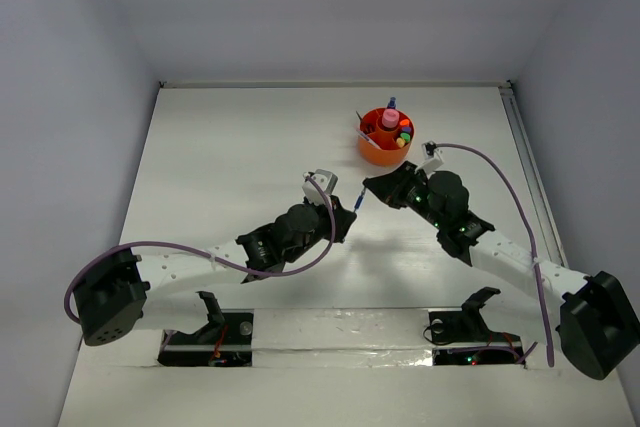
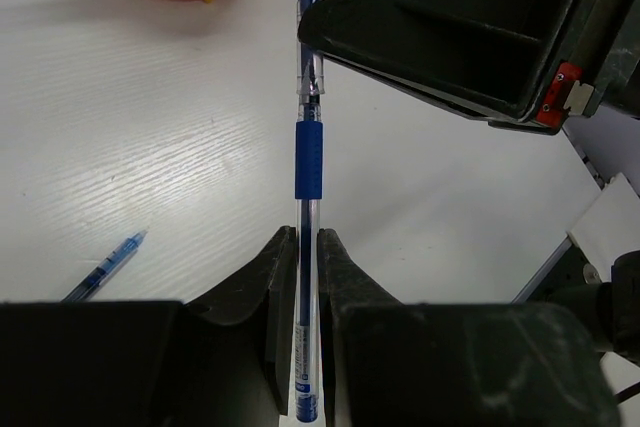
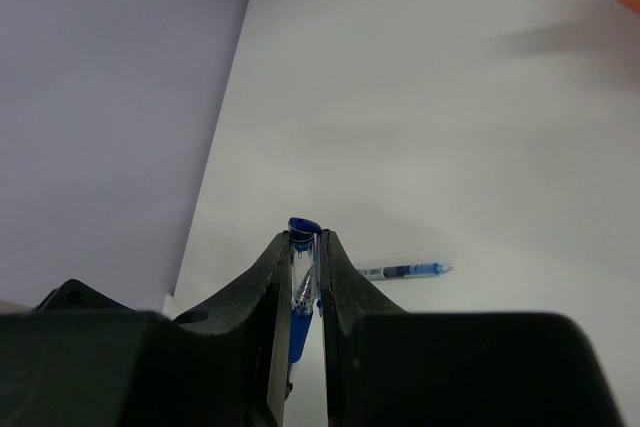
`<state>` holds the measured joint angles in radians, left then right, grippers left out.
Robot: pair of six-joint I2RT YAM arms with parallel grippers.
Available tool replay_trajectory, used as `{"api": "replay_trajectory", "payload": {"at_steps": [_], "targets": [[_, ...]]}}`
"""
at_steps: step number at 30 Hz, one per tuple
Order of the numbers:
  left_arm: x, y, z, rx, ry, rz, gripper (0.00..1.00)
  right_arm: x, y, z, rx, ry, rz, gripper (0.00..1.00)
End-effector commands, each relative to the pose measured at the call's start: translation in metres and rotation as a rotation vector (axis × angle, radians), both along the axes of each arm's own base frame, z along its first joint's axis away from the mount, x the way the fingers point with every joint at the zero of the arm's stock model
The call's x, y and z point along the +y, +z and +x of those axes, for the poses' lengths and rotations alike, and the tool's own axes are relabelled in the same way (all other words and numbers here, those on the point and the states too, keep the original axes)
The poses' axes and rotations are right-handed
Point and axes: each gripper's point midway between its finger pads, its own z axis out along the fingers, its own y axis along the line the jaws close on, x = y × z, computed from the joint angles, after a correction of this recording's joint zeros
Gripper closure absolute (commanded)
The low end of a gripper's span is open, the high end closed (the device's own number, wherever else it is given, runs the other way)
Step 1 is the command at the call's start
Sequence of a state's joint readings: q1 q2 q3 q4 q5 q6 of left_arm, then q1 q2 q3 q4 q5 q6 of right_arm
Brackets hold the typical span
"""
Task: Sort the stationery into containers
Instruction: Close the pen cap on the pen.
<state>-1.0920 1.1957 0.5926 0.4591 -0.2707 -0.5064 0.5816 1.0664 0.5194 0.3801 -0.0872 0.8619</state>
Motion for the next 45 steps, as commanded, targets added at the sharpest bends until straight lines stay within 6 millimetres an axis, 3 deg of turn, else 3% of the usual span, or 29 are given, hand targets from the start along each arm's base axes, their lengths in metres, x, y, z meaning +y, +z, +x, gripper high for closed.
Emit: {"api": "replay_trajectory", "payload": {"at_steps": [1,20,32,38,45], "targets": [[-0.008,0.035,0.01,-0.064,0.024,-0.072,1.0,0.01,0.022,-0.007,-0.044,0.049,0.074,0.99],[-0.01,0.04,0.022,-0.103,0.068,-0.055,1.0,0.014,0.014,-0.019,-0.008,0.056,0.063,0.99],[-0.016,0.064,0.025,-0.144,0.055,-0.075,1.0,0.018,0.004,-0.024,-0.014,0.046,-0.008,1.0],[-0.004,0.088,0.033,-0.189,0.076,-0.091,1.0,0.019,0.0,-0.028,-0.02,0.06,-0.071,1.0],[0.004,0.094,0.039,-0.193,0.066,-0.106,1.0,0.028,-0.008,-0.039,-0.021,0.121,-0.158,1.0]]}}
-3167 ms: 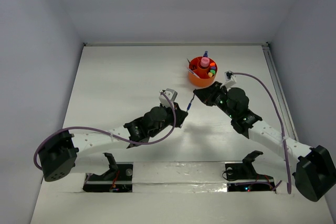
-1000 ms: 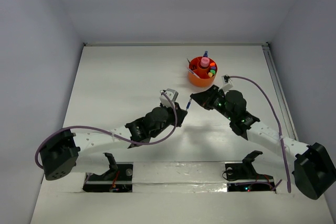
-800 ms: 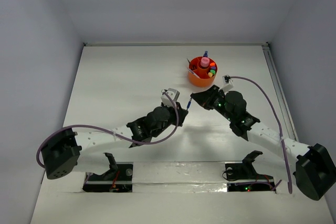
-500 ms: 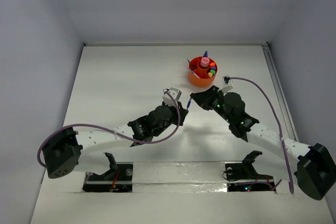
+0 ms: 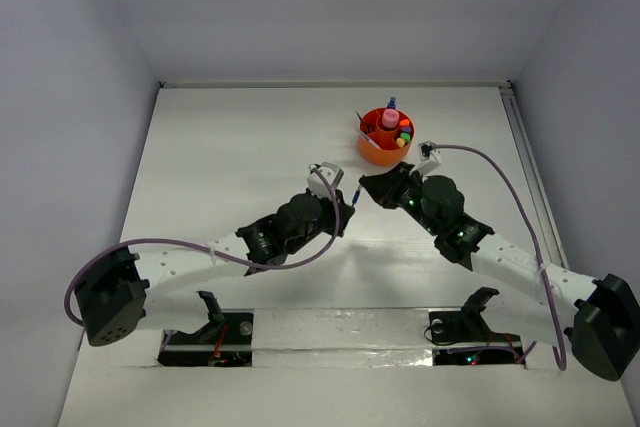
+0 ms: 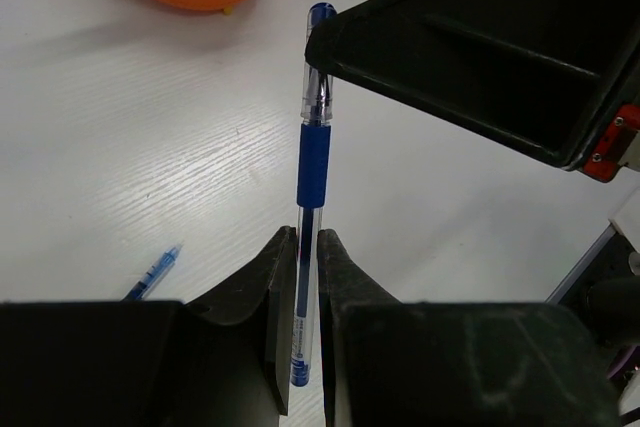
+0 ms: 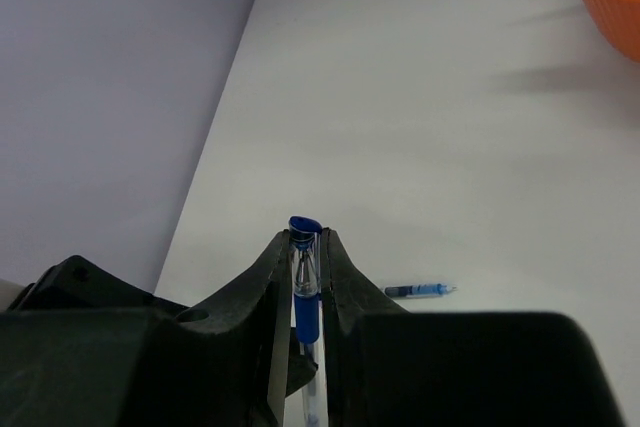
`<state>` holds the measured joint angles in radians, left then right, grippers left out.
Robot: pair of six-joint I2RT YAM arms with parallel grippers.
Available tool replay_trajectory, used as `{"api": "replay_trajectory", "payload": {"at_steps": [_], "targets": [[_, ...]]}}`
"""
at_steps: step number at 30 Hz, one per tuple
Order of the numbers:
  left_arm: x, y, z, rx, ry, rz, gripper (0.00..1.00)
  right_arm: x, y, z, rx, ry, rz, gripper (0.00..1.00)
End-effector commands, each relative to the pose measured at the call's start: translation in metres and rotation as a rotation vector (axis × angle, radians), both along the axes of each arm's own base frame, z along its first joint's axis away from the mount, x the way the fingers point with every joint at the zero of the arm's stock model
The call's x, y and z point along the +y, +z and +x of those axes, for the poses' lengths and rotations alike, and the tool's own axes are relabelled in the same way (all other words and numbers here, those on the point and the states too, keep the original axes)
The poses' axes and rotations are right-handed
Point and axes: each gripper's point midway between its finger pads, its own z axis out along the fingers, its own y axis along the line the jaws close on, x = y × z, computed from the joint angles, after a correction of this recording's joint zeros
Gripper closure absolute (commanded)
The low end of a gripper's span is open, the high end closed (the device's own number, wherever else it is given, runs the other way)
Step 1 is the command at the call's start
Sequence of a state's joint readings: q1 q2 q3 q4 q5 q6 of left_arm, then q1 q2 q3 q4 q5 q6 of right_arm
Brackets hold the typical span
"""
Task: Sort the stationery into containers
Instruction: Close the pen cap on the pen.
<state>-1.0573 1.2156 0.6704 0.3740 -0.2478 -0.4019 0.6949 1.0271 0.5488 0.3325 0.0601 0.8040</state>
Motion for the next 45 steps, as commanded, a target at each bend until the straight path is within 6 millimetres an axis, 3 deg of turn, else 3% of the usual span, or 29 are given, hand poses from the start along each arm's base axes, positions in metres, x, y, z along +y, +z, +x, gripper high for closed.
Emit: {"api": "replay_trajectory", "payload": {"at_steps": [1,6,17,25,27,32,38,45], "targets": [[0.004,0.087,0.027,-0.145,0.075,-0.206,1.0,0.016,-0.028,-0.027,0.056,0.118,-0.137,1.0],[0.008,0.098,0.034,-0.158,0.073,-0.221,1.0,0.028,-0.039,-0.039,0.058,0.159,-0.189,1.0],[0.022,0.124,0.041,-0.196,0.075,-0.261,1.0,0.029,-0.059,-0.041,0.045,0.102,-0.335,1.0],[0.027,0.147,0.03,-0.207,0.049,-0.304,1.0,0.031,-0.067,-0.037,0.021,0.04,-0.452,1.0],[0.03,0.155,0.028,-0.219,0.048,-0.316,1.0,0.041,-0.072,-0.042,0.022,0.065,-0.469,1.0],[0.031,0.146,0.031,-0.203,0.055,-0.302,1.0,0.047,-0.071,-0.046,0.023,0.077,-0.446,1.0],[0.053,0.137,0.05,-0.202,0.118,-0.304,1.0,0.045,-0.073,-0.055,0.043,0.102,-0.425,1.0],[0.045,0.132,0.046,-0.179,0.08,-0.319,1.0,0.045,-0.059,-0.054,0.017,0.091,-0.374,1.0]]}}
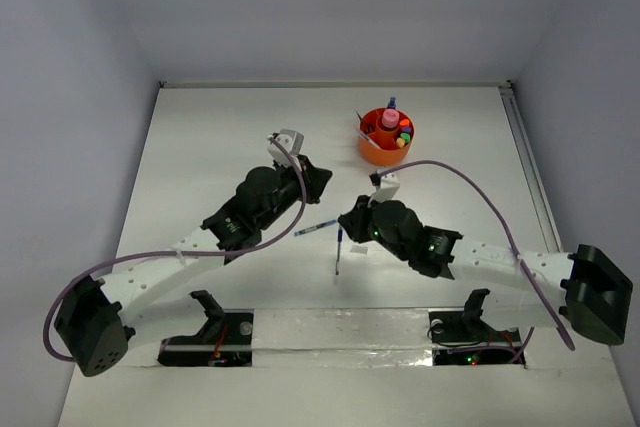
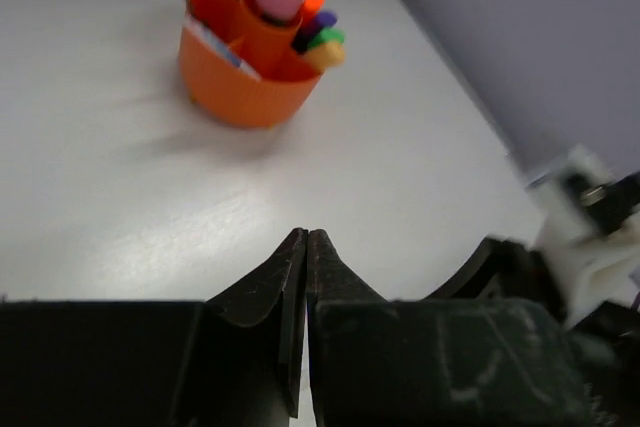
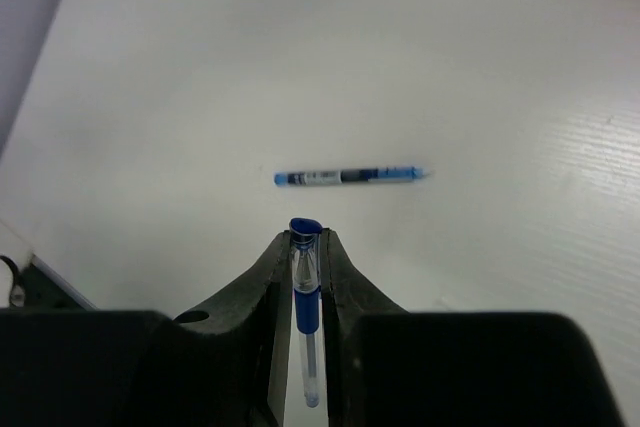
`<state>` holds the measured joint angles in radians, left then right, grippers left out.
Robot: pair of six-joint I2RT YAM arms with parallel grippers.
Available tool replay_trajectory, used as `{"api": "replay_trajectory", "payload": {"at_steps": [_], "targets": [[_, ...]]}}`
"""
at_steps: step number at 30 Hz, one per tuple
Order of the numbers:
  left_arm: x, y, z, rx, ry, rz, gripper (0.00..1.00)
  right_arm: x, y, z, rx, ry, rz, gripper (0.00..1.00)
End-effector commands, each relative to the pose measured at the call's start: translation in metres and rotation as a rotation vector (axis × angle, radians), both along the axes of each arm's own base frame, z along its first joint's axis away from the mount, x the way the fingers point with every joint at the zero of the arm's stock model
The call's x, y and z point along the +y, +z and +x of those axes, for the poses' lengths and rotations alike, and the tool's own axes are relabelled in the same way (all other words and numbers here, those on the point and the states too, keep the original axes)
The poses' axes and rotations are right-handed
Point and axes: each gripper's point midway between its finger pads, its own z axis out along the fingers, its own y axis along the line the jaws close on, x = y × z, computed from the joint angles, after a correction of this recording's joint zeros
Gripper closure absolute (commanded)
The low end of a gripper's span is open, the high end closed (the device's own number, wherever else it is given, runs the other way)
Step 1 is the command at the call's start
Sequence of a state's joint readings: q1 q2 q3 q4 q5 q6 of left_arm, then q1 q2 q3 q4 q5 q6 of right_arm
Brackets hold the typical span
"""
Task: Sort the stationery into containers
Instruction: Close the pen cap on the pen.
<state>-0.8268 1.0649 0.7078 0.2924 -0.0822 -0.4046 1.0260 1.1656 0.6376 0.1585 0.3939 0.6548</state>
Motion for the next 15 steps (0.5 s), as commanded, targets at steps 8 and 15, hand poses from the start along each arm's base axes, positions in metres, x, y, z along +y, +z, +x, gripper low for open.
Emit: {"api": "replay_trajectory", "payload": {"at_steps": [8,15], "targets": [[-0.001,0.089,0.001,-0.172,0.005,-0.231,1.0,0.007,0.008,-0.004,0.003,0.021,-0.001,1.0],[0.015,0.095,0.0,-0.177,0.06,-0.226,1.0,-0.006,0.05,0.015,-0.068,-0.031,0.06,1.0]]}}
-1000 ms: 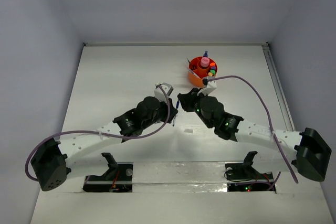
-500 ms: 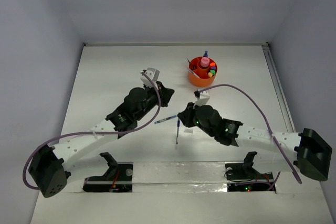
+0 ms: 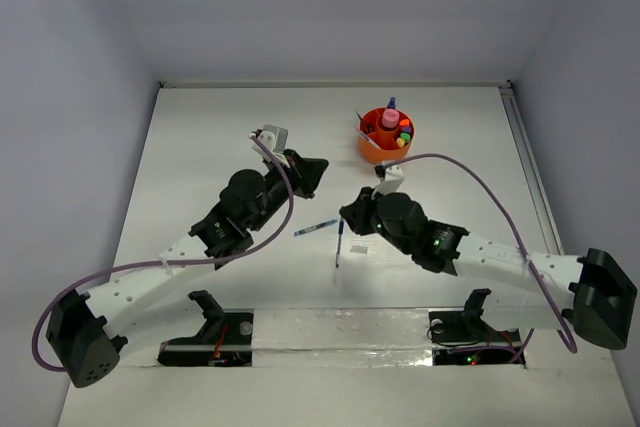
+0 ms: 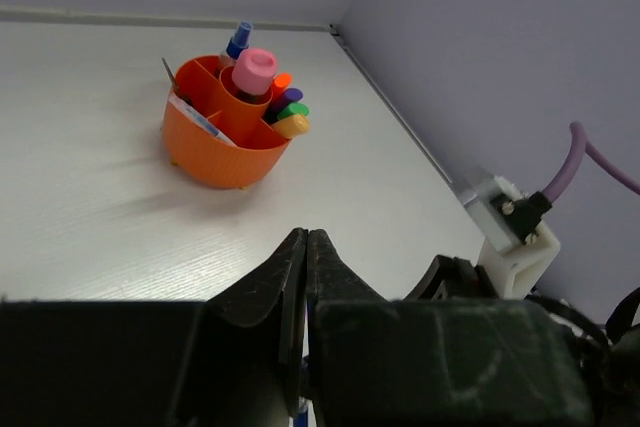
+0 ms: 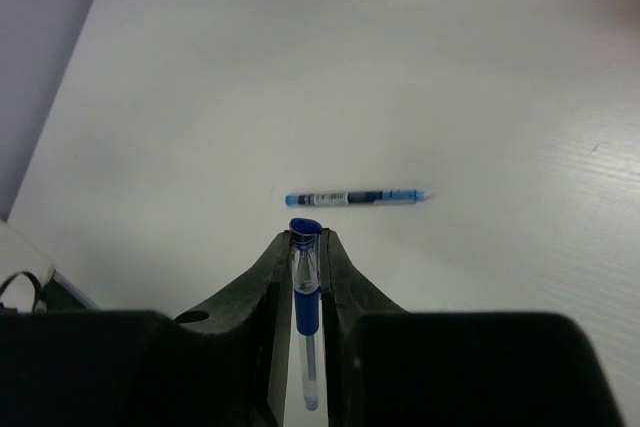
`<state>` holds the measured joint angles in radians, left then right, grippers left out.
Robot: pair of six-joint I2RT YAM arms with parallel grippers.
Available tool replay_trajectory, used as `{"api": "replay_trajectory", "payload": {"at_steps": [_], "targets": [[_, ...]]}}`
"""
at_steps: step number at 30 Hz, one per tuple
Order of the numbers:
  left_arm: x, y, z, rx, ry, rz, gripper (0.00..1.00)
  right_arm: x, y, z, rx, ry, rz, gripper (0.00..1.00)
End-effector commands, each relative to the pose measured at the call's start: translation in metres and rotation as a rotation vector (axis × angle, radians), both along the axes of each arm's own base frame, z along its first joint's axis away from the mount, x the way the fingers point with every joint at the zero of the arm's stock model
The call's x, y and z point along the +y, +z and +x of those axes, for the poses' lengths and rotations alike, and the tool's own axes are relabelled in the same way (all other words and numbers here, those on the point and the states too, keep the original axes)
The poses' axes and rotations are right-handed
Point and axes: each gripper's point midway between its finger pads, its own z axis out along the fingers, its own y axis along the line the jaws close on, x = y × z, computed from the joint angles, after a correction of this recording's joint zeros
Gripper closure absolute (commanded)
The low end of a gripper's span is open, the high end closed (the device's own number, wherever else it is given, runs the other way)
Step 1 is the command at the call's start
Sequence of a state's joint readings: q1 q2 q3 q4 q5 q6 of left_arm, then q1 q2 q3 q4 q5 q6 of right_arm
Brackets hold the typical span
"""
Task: Sort the stationery into containers
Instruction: Close the pen cap on the pen, then place the pen in the storage box.
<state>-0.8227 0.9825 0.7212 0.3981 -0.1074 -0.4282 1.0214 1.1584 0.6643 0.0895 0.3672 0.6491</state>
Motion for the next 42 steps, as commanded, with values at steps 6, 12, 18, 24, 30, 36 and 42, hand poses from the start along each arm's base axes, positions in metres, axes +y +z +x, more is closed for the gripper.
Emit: {"api": "replay_trajectory", "payload": {"at_steps": [6,12,18,24,30,36,42], "targets": [[0.013,0.002,0.0,0.013,0.054,-0.032,0.97,-0.047,0.09,0.059,-0.19,-0.168,0.112,1.0],[0.017,-0.042,-0.003,0.088,0.065,0.028,0.91,-0.102,0.132,0.114,-0.365,-0.357,0.008,1.0],[0.027,-0.096,-0.007,0.163,0.089,0.121,0.94,-0.128,0.16,0.161,-0.483,-0.461,-0.12,1.0],[0.033,-0.134,-0.007,0.209,0.11,0.198,0.96,-0.126,0.165,0.205,-0.548,-0.48,-0.254,1.0],[0.031,-0.151,-0.005,0.222,0.103,0.247,0.96,-0.12,0.165,0.241,-0.607,-0.486,-0.338,1.0],[0.029,-0.16,-0.002,0.22,0.094,0.283,0.95,-0.109,0.16,0.259,-0.667,-0.446,-0.429,1.0],[0.031,-0.168,0.004,0.22,0.118,0.335,0.96,-0.098,0.136,0.268,-0.664,-0.404,-0.439,1.0]]}}
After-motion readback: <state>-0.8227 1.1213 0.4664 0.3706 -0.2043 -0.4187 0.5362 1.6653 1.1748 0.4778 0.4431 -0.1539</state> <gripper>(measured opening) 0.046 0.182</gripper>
